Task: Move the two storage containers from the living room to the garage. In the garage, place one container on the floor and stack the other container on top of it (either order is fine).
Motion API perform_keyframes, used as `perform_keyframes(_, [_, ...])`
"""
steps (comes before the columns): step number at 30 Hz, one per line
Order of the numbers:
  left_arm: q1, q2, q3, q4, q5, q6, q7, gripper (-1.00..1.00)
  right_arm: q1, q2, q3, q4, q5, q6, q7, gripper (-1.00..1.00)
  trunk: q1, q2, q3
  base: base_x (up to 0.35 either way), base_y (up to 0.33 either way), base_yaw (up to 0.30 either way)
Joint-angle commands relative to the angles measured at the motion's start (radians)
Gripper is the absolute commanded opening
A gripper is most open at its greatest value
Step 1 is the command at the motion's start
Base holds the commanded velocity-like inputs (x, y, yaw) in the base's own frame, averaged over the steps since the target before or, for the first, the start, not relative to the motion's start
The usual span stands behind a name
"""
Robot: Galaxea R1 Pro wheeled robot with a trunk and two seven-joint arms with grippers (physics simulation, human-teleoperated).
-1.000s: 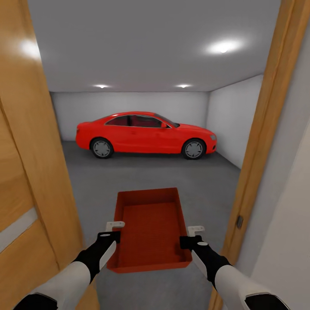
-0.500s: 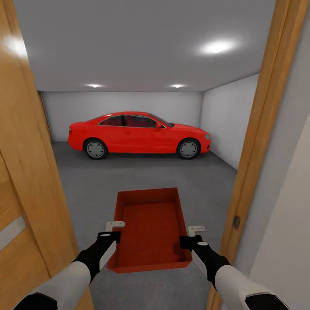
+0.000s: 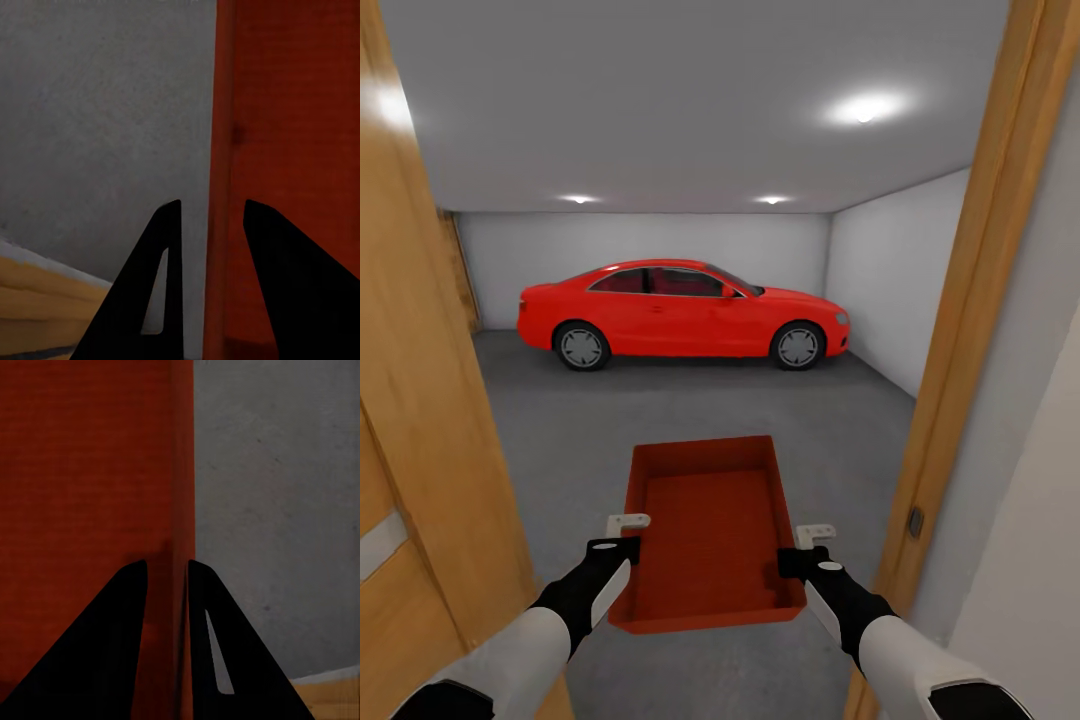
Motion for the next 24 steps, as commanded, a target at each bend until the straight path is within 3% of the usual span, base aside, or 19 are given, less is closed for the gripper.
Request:
perform_keyframes(1, [-0.001, 0.002, -0.008, -0.004, -0.006, -0.072, 0.013, -1.00, 0.000, -0.001, 0.004, 0.001, -0.013, 0.006, -0.011, -1.00, 0.001, -0.001, 0.000, 0.287, 0.000, 0.000])
perform_keyframes(24, [-0.001, 0.002, -0.008, -0.005, -0.006, -0.072, 0.013, -1.00, 0.000, -0.001, 0.004, 0.001, -0.011, 0.008, -0.010, -1.00, 0.001, -0.001, 0.000, 0.319, 0.000, 0.000])
